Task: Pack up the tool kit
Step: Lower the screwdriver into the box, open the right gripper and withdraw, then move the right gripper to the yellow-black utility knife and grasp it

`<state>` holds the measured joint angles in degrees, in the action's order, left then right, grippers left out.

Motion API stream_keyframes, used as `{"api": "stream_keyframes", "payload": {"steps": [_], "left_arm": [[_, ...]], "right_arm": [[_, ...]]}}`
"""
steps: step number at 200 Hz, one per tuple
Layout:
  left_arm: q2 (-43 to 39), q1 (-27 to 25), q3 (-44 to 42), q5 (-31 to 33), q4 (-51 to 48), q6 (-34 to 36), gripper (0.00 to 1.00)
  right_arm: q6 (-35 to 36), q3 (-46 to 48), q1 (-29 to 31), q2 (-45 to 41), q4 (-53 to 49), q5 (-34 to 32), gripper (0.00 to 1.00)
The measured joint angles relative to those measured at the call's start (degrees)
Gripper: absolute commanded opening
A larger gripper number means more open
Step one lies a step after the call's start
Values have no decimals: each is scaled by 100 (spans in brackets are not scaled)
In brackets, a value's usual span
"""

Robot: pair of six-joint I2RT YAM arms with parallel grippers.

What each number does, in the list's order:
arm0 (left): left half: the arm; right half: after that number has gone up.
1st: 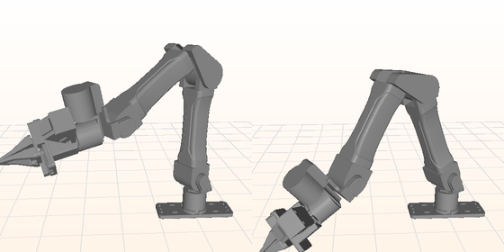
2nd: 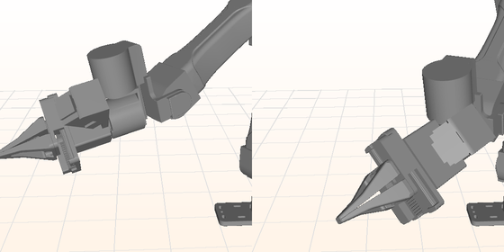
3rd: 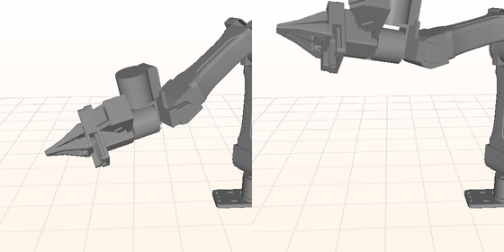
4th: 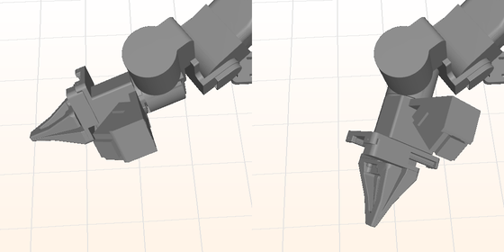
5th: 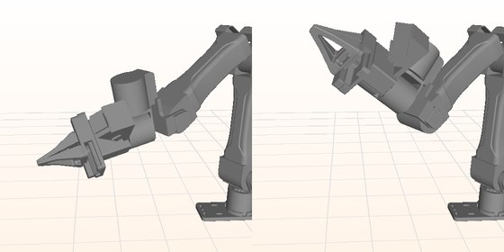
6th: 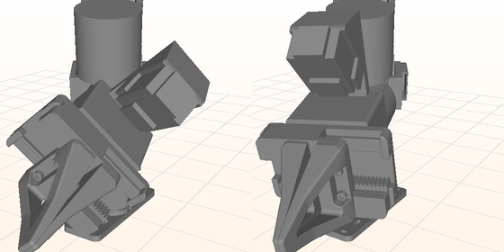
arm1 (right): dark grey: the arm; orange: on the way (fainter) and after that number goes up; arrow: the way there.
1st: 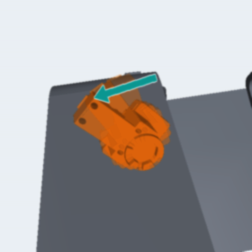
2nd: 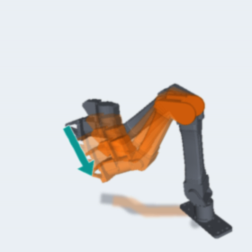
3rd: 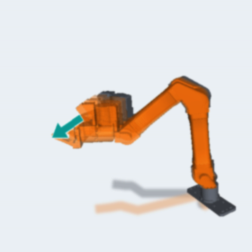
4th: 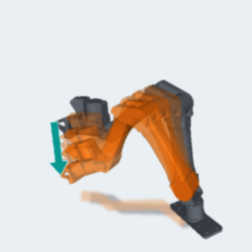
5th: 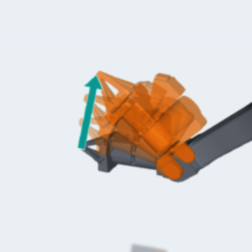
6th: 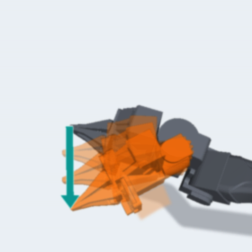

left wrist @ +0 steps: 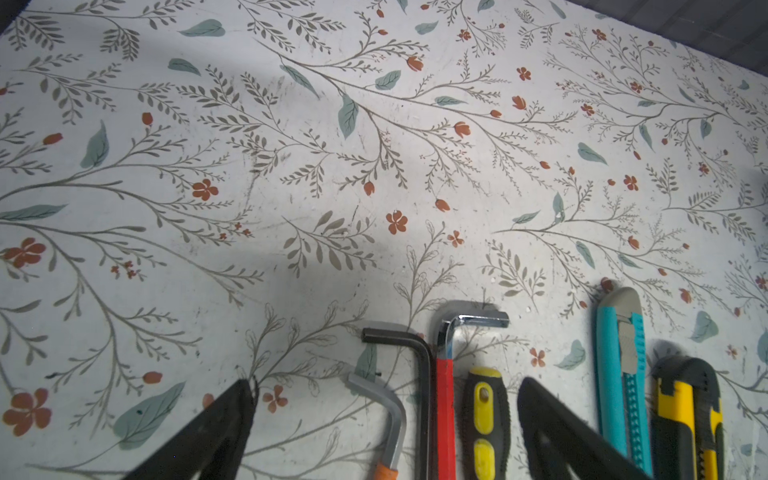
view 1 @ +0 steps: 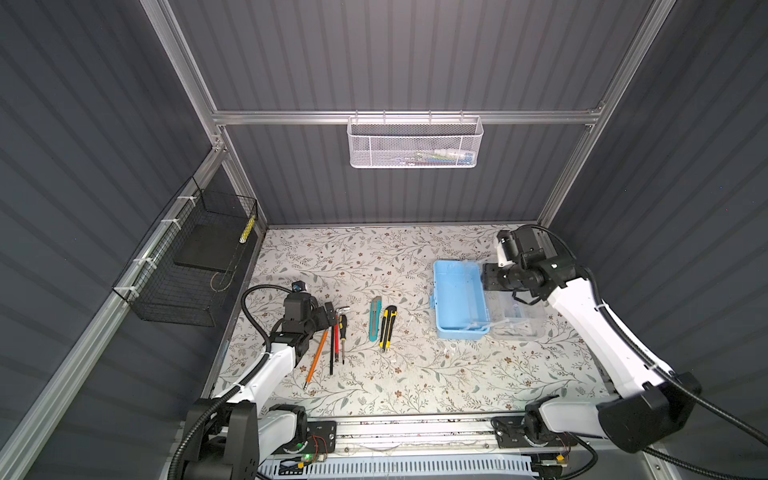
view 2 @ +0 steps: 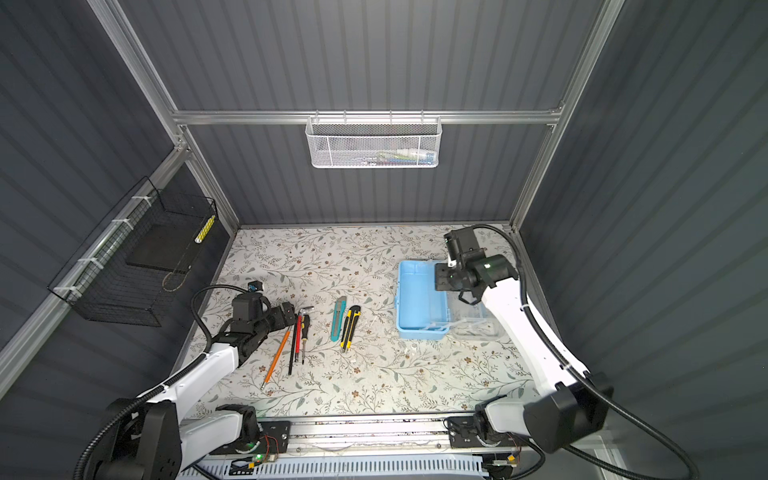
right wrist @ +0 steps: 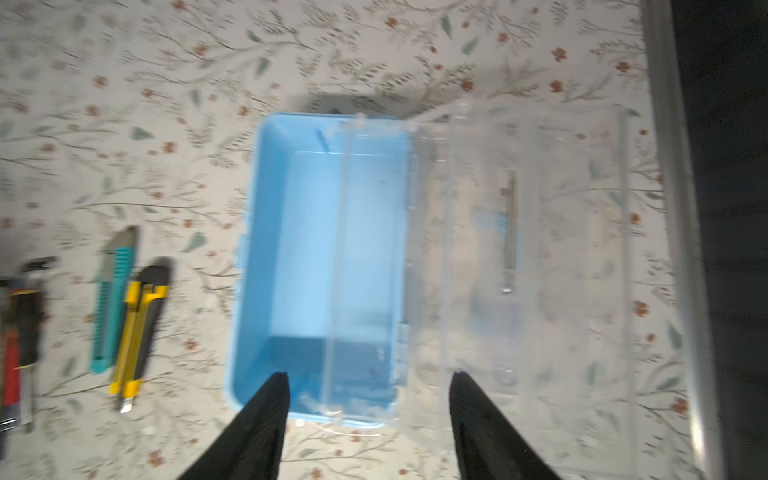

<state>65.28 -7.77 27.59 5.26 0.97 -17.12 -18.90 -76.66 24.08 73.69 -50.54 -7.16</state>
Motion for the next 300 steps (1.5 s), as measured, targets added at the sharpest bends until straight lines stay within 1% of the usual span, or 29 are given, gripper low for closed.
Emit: {"api": "stream_keyframes", "payload": {"steps": [17, 21, 42, 51, 63, 68, 83, 92, 120, 137, 154, 202, 243, 272, 300], "left_arm": [[-9, 0, 0, -66, 4, 24, 99], [-15, 0, 0, -81, 4, 26, 99], [-125, 0, 0, -138, 42, 50, 100], [-195, 0, 0, -168, 61, 66, 99], [-264, 0, -2, -212, 111, 74, 99], [-289, 0, -2, -234, 138, 90, 100], [-332, 0, -11, -256, 181, 107, 99], [-361, 0, -20, -256, 181, 109, 99], [-413, 0, -61, -254, 192, 109, 99], [-459, 0, -107, -254, 190, 107, 99], [-520, 0, -140, -254, 192, 107, 99], [-638, 0, -208, -256, 197, 109, 99], [-708, 0, -262, -254, 216, 109, 99], [-721, 0, -271, -256, 214, 107, 99], [-719, 0, -271, -256, 216, 109, 99]], "right_arm": [[-529, 382, 909, -302, 275, 31, 62], [-597, 442, 1012, -319, 308, 28, 62], [-1266, 789, 1930, -140, 470, -190, 64], [-1532, 798, 2317, 103, 514, -334, 66], [-1786, 769, 2662, 404, 632, -474, 68], [-1930, 697, 2861, 675, 669, -525, 68], [-2164, 450, 3152, 1261, 737, -601, 70], [-2277, 188, 3300, 1799, 800, -616, 71], [-2332, -595, 3423, 3126, 964, -566, 73], [-2280, -909, 3405, 3650, 1043, -518, 74], [-2190, -1093, 3346, 3991, 1071, -450, 75], [-1836, -1228, 3073, 4498, 1143, -271, 79], [-1451, -1646, 3038, 4937, 1180, -151, 81], [-1217, -2201, 3034, 5322, 1093, -142, 81], [-1110, -2378, 3027, 5431, 975, -205, 82]]}}
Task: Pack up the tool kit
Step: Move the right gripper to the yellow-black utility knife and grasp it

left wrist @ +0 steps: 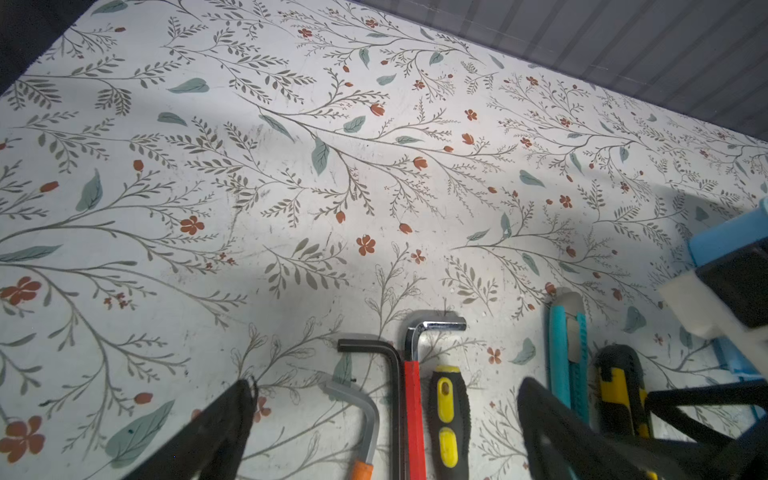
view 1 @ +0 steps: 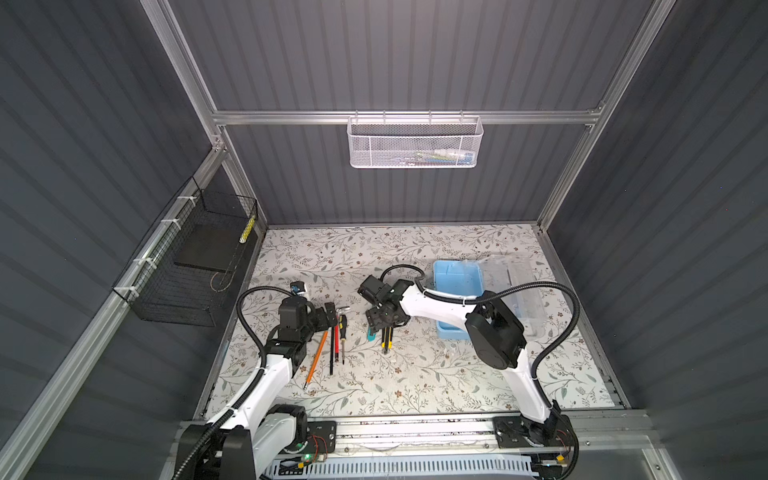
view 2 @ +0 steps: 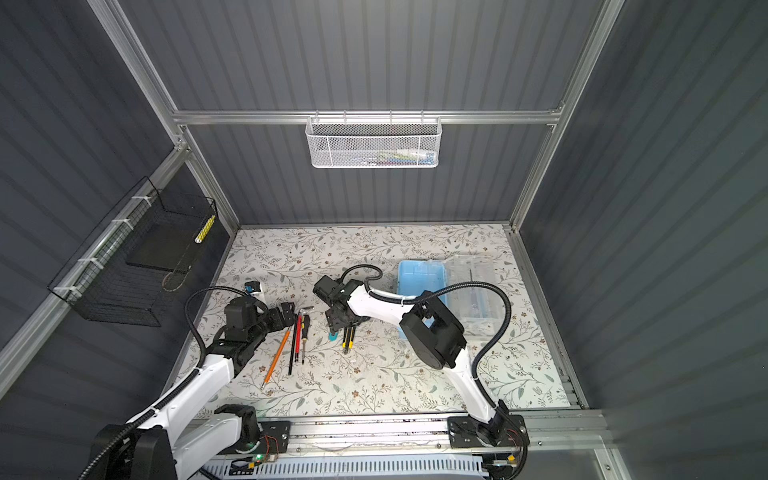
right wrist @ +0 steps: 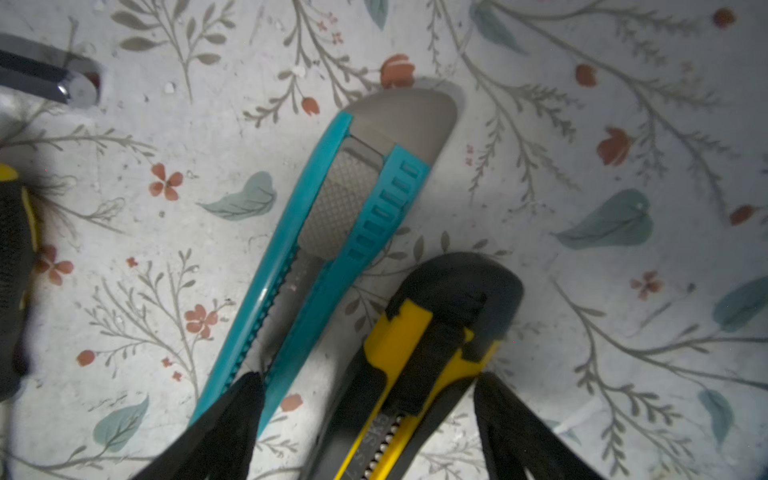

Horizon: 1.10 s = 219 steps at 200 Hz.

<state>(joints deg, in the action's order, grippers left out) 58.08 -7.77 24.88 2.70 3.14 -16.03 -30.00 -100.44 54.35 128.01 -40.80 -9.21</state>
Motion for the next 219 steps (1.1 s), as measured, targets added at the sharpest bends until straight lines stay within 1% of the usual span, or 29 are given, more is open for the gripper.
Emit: {"api": "stream_keyframes", "payload": {"steps": [19, 72, 147, 219], "left_arm": [[2, 0, 0, 0, -2, 0, 100], [4, 0, 0, 0, -2, 0, 99], [4, 0, 0, 0, -2, 0, 99], [4, 0, 0, -2, -2, 0, 99]], "right_arm": [[24, 28, 0, -22, -35, -31, 82], [55, 529, -57, -389, -175, -63, 82], [267, 529, -70, -387, -262, 81, 81], [684, 485, -96, -264, -448, 278, 75]]}}
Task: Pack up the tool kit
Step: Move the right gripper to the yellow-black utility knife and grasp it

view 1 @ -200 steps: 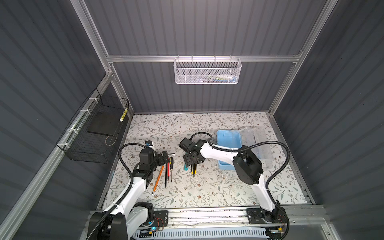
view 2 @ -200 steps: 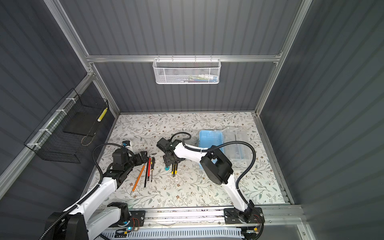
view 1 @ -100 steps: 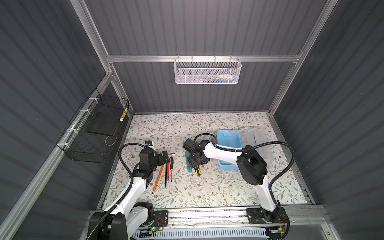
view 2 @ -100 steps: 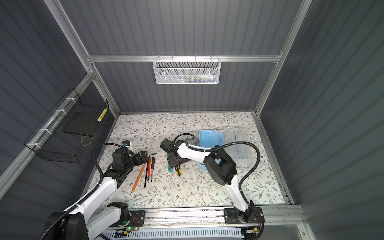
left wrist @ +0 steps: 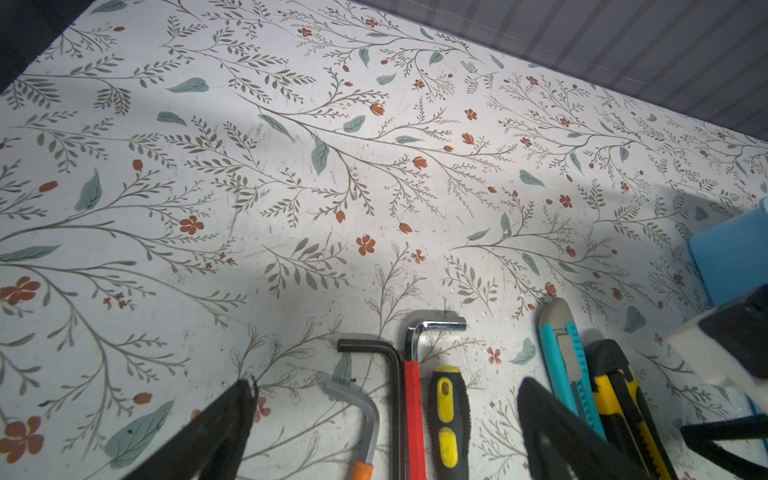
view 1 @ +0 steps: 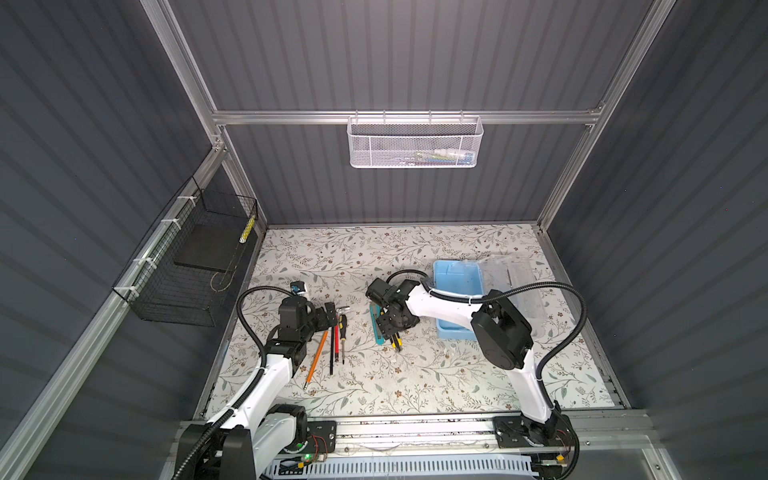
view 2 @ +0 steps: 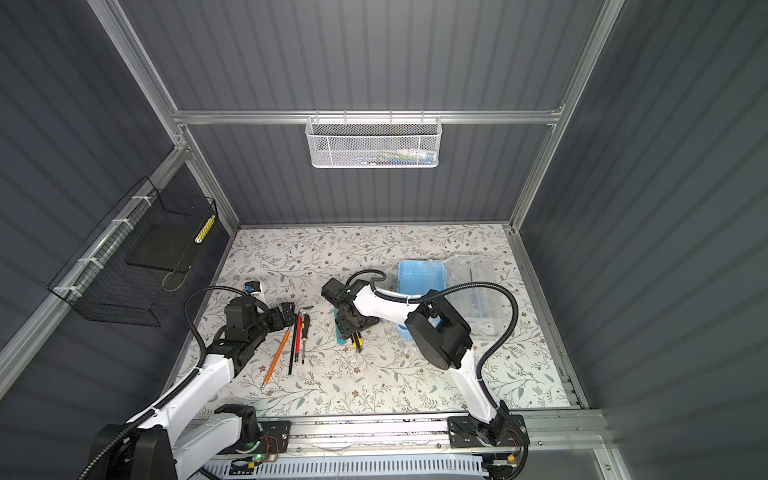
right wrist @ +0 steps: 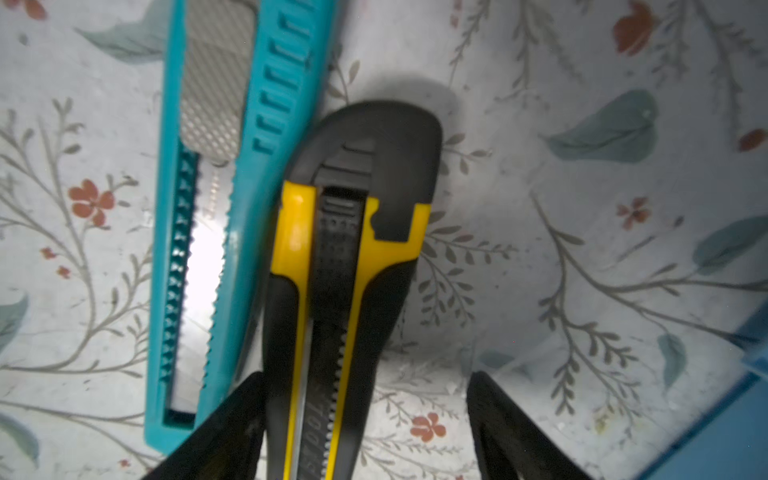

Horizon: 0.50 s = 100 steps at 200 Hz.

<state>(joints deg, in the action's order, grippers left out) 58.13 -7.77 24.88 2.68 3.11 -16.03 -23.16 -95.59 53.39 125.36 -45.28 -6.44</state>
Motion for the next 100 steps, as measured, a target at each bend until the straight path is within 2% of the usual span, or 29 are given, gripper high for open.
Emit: {"api": "stream_keyframes", "payload": {"steps": [29, 64, 77, 100], "left_arm": [[0, 0, 0, 0, 0, 0, 99], [0, 0, 0, -15, 2, 0, 99], [0, 0, 0, -20, 0, 0, 99], [0, 0, 0, -22, 0, 0, 99]], "right_arm": [[103, -33, 0, 20, -28, 26, 70], [227, -269, -13, 168, -101, 96, 58], [258, -269, -15, 170, -105, 114, 50], [247, -269, -15, 170, -94, 136, 47]]}}
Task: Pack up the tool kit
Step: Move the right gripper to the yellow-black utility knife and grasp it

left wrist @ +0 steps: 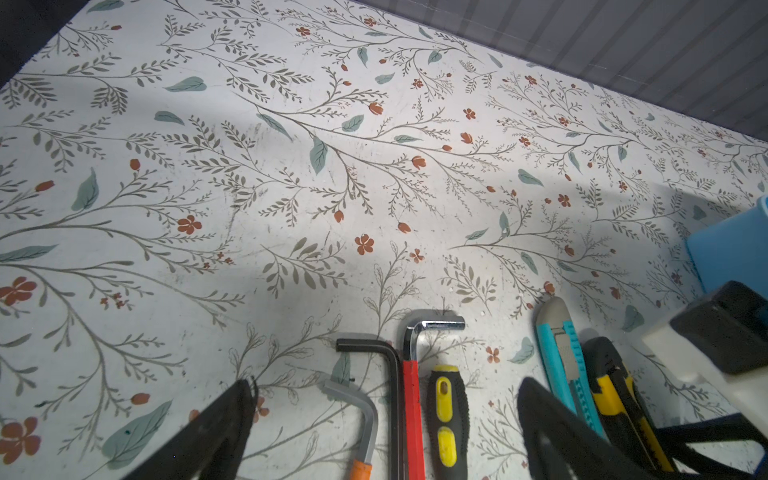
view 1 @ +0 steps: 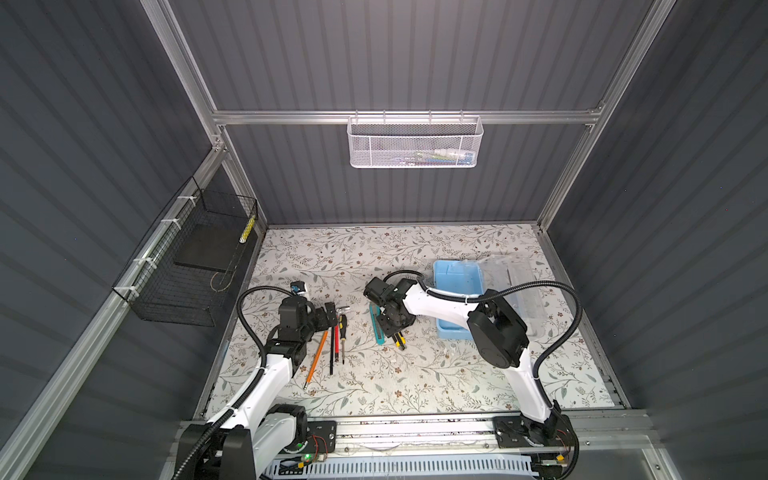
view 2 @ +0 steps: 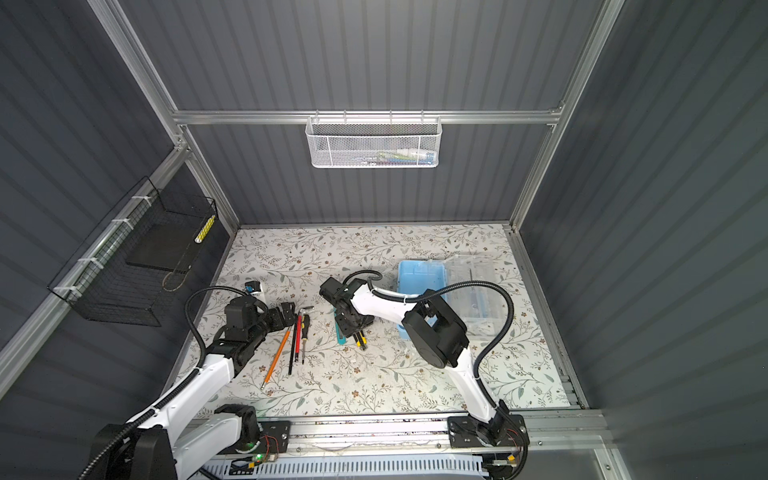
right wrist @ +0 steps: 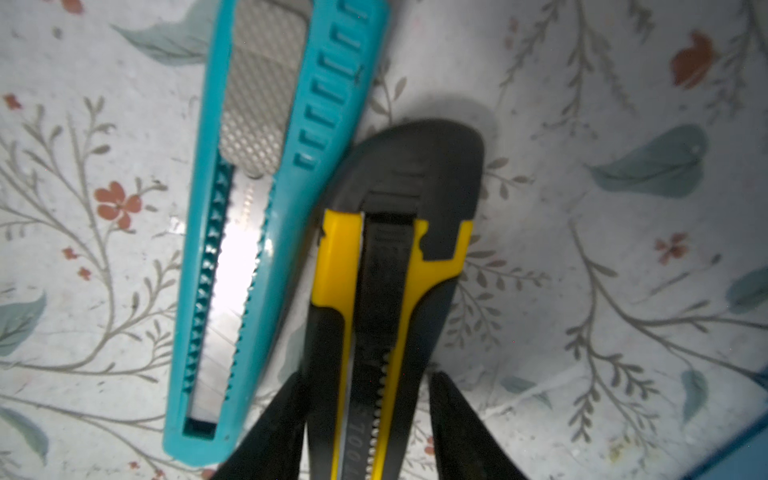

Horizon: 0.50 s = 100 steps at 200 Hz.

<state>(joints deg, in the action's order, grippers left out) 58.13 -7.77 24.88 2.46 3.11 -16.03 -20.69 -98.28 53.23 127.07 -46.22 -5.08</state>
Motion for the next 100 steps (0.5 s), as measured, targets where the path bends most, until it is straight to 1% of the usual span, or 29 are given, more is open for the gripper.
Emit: {"api": "stream_keyframes", "payload": {"steps": [14, 24, 54, 94, 100], "left_arm": [[0, 0, 0, 0, 0, 0, 99], [0, 0, 0, 0, 0, 0, 99], [0, 0, 0, 0, 0, -2, 99], [37, 0, 0, 0, 0, 0, 99], [37, 0, 0, 0, 0, -2, 99]], "right_arm": [[-9, 0, 0, 0, 20, -2, 43], [-28, 7, 0, 0, 39, -2, 38], [-142, 61, -7, -28, 122, -4, 37], [-256, 258, -52, -243, 205, -144, 31], [-271, 297, -72, -317, 203, -177, 29]]}}
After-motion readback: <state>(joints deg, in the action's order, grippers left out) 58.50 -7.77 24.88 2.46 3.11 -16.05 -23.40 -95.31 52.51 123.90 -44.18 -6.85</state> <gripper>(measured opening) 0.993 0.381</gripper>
